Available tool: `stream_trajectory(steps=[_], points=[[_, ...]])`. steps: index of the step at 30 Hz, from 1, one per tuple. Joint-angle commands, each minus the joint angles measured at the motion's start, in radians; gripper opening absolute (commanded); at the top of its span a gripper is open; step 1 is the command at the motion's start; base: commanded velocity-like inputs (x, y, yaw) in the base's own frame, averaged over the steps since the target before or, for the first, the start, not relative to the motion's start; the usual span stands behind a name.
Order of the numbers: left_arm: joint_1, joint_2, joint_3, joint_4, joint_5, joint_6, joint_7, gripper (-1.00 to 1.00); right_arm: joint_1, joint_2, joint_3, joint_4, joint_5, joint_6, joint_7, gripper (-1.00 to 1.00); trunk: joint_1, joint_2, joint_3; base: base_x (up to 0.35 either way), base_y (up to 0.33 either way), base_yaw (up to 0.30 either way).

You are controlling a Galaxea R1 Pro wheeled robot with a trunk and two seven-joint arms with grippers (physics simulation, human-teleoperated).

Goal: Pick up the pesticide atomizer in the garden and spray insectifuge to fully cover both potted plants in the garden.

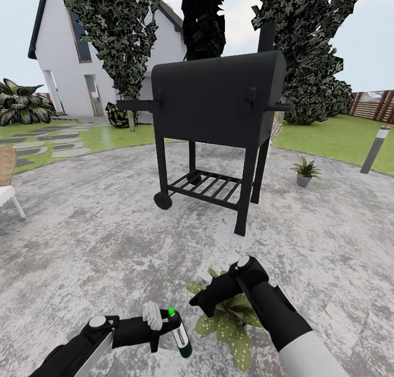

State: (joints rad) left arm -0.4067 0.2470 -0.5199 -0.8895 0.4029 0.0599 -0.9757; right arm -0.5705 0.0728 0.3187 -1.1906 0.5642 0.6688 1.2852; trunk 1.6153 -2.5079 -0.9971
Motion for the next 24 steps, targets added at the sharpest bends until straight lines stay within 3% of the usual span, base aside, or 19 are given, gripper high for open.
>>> stream_trajectory(steps=[1, 4, 7, 9, 14, 17, 24], points=[[0.000, 0.000, 0.000, 0.001, 0.001, 0.000, 0.010, -1.00, 0.000, 0.000, 0.001, -0.001, -0.001, 0.000, 0.002, -1.00, 0.000, 0.000, 0.000, 0.000, 0.000, 0.000], [0.000, -0.001, 0.000, 0.003, 0.001, 0.000, 0.023, -1.00, 0.001, 0.010, 0.010, -0.001, -0.013, 0.000, 0.019, -1.00, 0.000, 0.000, 0.000, 0.000, 0.000, 0.000], [0.000, -0.002, 0.000, 0.003, 0.001, 0.000, 0.025, -1.00, 0.001, 0.013, 0.075, -0.001, -0.023, 0.001, 0.025, -1.00, 0.000, 0.000, 0.000, 0.000, 0.000, 0.000], [0.000, -0.003, -0.001, 0.002, 0.000, 0.001, 0.025, -1.00, 0.001, 0.014, 0.085, 0.000, -0.040, 0.002, 0.024, -1.00, 0.000, 0.000, 0.000, 0.000, 0.000, 0.000], [0.000, -0.015, -0.005, -0.005, -0.002, -0.001, 0.013, -1.00, 0.001, 0.015, 0.088, 0.000, -0.059, 0.003, 0.018, -1.00, 0.000, 0.000, 0.000, 0.000, 0.000, 0.000], [0.000, -0.014, -0.045, -0.013, -0.002, -0.003, 0.010, -1.00, 0.001, 0.015, 0.088, 0.001, -0.059, 0.003, 0.016, -1.00, 0.000, 0.000, 0.000, 0.000, 0.000, 0.000], [-0.001, -0.012, -0.051, -0.027, 0.000, -0.005, 0.003, -1.00, 0.001, 0.015, 0.088, 0.045, -0.056, 0.001, 0.004, -1.00, 0.000, 0.000, 0.000, 0.000, 0.000, 0.000]])
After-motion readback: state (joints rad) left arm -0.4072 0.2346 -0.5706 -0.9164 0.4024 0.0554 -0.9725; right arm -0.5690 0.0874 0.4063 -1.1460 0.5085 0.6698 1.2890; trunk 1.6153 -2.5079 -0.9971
